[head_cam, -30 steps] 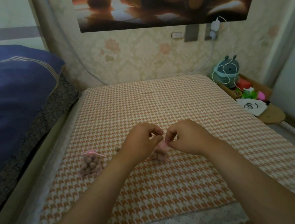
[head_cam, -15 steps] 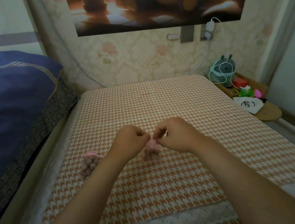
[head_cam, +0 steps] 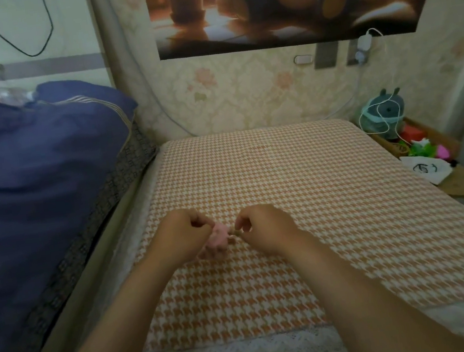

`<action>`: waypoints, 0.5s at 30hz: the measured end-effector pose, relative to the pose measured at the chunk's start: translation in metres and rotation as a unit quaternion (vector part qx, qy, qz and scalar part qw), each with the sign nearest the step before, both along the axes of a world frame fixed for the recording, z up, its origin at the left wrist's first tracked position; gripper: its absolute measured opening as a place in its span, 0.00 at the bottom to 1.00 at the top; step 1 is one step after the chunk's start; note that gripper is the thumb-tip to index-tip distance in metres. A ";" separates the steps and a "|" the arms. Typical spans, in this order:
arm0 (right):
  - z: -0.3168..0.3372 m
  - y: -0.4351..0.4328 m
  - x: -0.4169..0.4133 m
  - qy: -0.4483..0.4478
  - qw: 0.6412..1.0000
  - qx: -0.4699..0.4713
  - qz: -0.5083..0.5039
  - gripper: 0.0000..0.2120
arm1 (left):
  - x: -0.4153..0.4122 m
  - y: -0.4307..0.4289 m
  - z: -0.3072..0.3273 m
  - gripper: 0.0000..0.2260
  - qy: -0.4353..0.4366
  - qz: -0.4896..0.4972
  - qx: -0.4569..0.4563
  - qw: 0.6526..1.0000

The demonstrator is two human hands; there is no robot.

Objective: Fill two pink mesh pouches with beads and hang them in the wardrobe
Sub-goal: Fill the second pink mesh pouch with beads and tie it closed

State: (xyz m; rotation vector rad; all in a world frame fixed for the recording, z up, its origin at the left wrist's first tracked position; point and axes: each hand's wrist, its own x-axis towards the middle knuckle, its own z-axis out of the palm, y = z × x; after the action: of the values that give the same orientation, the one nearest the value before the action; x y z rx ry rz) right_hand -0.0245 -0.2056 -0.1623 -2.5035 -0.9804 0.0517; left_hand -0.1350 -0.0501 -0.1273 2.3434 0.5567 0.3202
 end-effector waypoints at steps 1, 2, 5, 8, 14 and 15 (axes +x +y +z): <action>-0.003 0.006 -0.002 -0.001 1.000 -0.002 -0.005 0.07 | -0.002 0.004 -0.002 0.09 0.000 0.003 -0.004 1.000; -0.005 0.012 -0.004 -0.002 1.000 -0.008 -0.009 0.08 | -0.003 0.007 -0.003 0.09 -0.001 0.004 -0.004 1.000; -0.013 0.028 -0.011 -0.026 0.999 -0.035 -0.011 0.09 | -0.009 0.013 -0.007 0.08 0.000 -0.006 0.003 1.000; -0.018 0.039 -0.015 -0.056 0.997 -0.043 -0.024 0.09 | -0.012 0.018 -0.010 0.09 -0.003 -0.024 0.001 1.000; -0.020 0.041 -0.015 -0.065 0.995 -0.069 -0.026 0.10 | -0.007 0.029 -0.011 0.09 -0.005 -0.038 -0.002 0.999; -0.017 0.039 -0.014 -0.056 0.996 -0.058 -0.028 0.09 | -0.006 0.029 -0.011 0.09 -0.004 -0.039 -0.004 0.999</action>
State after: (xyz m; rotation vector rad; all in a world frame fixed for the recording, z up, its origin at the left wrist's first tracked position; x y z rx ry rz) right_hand -0.0382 -0.1665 -0.1794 -2.6652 -0.9756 -0.0519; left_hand -0.1408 -0.0212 -0.1386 2.3479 0.4614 0.2896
